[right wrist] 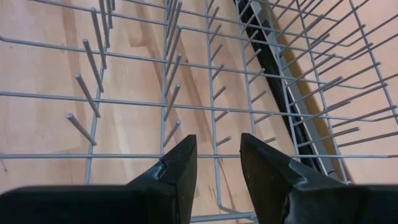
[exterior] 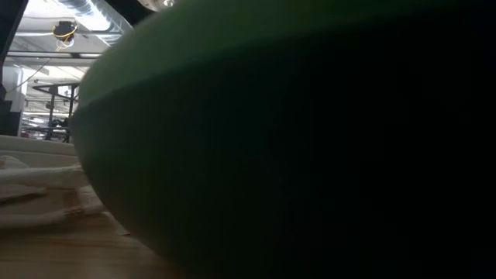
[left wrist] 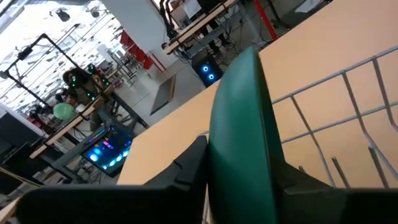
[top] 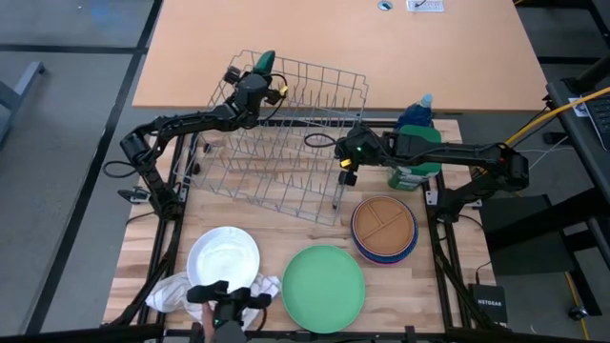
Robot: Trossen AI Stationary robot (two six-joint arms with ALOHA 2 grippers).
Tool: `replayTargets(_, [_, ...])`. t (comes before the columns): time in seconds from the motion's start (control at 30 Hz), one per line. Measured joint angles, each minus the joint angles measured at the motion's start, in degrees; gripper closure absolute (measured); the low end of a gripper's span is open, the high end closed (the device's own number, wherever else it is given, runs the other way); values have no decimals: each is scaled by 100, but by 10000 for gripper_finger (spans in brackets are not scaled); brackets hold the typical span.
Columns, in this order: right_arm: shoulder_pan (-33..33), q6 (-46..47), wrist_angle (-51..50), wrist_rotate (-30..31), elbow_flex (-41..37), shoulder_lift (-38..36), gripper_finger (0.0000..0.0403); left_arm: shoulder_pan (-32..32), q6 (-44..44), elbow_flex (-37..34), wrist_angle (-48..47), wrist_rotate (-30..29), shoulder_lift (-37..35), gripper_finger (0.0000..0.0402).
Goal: Sort dishes
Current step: Put the dark green plate in the dish rack, then put the green plate in the dish rack
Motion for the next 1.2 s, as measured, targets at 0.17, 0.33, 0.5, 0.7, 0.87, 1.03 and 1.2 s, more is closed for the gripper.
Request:
replayTargets(0.17, [0,2,0,-59,0,0,276,-66,6,-13,-43,-284,-5,266])
replayTargets(0.33, [0,2,2,-92,0,0,276,-228,7,-13,-2,-350,-28,229])
replayTargets(0.5, [0,2,2,-93,0,0,276,-470,66,-11,20,-350,-28,216])
replayTargets(0.7, [0,2,2,-91,0,0,276,-682,438,-9,38,-408,-28,216])
replayTargets(0.87, [0,2,-28,-90,0,0,276,-813,610,-7,40,-652,-31,217])
replayTargets(1.03, [0,2,-127,-93,0,0,276,-897,770,2,40,-704,-32,217])
replayTargets(1.2, [0,111,-127,-93,0,0,276,-910,723,2,40,-706,-35,217])
